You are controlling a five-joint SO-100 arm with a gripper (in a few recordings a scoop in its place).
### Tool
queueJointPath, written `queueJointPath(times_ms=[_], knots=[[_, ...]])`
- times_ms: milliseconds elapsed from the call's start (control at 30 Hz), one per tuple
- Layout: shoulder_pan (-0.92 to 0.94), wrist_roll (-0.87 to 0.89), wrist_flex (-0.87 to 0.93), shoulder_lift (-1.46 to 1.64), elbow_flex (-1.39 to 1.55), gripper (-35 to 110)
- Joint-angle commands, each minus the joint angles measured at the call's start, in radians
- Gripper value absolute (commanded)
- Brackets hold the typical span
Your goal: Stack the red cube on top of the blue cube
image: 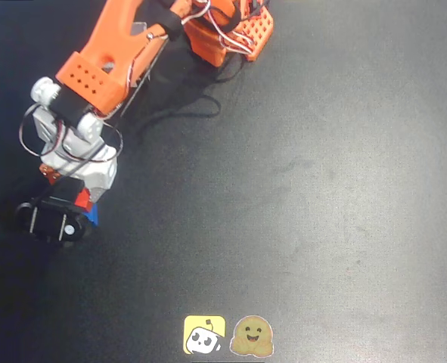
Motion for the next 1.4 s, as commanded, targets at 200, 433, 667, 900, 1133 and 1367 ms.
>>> queueJointPath(times_ms=[200, 433, 667, 900, 1133, 1367], knots=[[0.012, -0.005, 0.012, -0.011, 0.002, 14], [0.005, -0.005, 0.011, -0.011, -0.017, 23], [0.003, -0.005, 0.015, -0.009, -0.037, 24], [0.0, -0.006, 0.02, -0.003, -0.035, 24], [0.0, -0.006, 0.035, 0.008, -0.028, 24], [0.014, -0.006, 0.029, -0.014, -0.04, 23]])
